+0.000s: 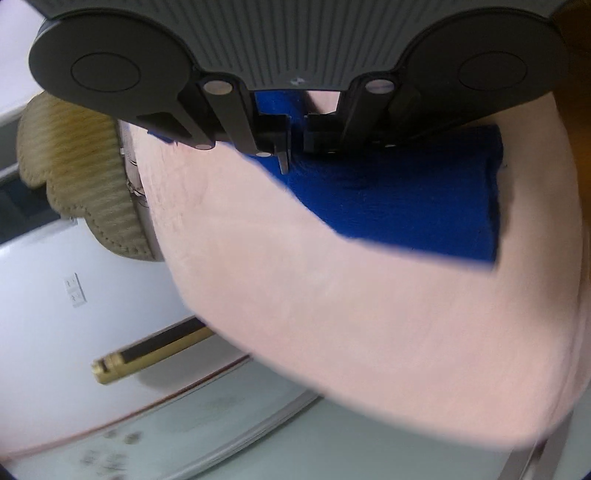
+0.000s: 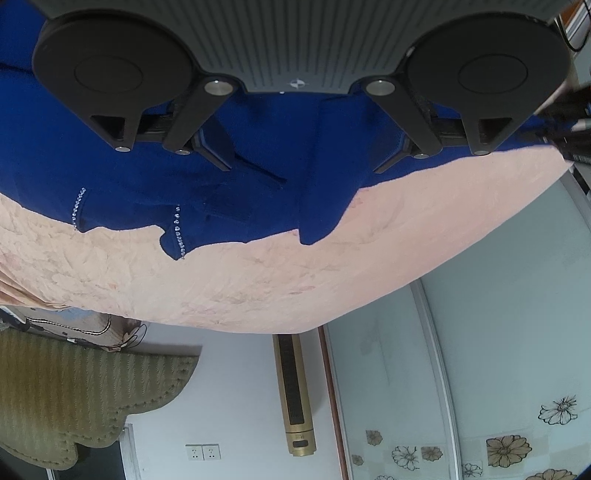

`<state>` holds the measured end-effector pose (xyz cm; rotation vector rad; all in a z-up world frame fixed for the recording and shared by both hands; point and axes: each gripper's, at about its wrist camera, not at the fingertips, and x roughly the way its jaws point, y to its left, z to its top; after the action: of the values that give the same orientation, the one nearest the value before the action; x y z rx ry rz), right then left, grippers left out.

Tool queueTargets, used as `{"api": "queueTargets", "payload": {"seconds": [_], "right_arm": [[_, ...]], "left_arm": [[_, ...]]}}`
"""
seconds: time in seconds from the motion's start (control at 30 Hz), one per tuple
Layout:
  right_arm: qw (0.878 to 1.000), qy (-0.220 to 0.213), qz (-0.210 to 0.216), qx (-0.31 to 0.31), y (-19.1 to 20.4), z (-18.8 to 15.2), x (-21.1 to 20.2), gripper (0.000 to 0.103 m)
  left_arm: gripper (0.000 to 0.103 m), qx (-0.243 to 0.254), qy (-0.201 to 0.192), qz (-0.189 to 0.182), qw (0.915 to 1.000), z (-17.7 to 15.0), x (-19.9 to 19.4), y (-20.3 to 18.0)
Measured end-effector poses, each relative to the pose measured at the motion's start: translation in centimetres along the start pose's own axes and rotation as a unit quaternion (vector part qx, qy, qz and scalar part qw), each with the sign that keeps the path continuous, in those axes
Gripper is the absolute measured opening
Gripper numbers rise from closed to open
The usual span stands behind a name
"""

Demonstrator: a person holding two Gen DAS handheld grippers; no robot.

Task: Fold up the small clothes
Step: 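Grasp the other sleeve with the left gripper and lift it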

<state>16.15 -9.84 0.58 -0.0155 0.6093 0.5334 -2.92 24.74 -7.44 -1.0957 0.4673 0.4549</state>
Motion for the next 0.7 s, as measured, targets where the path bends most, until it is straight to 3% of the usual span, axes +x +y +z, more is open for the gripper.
{"api": "queueTargets", "payload": {"seconds": [0.13, 0.33, 0.5, 0.7], "right_arm": [[1.0, 0.001, -0.011, 0.001, -0.9, -0.1, -0.4, 0.083], [0.999, 0.002, -0.033, 0.024, -3.2, -0.6, -0.8, 0.084], [0.998, 0.007, -0.043, 0.039, -4.3, -0.8, -0.8, 0.084], [0.997, -0.015, -0.058, 0.057, -5.5, -1.1, -2.1, 0.087]], "left_arm": [[0.004, 0.084, -0.108, 0.036, 0.9899, 3.1, -1.0, -2.8], [0.004, 0.16, -0.168, 0.11, 0.9666, 9.0, 1.0, -5.4], [0.004, 0.252, -0.181, 0.13, 0.9417, 8.5, 2.8, -9.8], [0.004, 0.376, -0.122, 0.08, 0.915, 1.1, 5.3, -16.5]]}}
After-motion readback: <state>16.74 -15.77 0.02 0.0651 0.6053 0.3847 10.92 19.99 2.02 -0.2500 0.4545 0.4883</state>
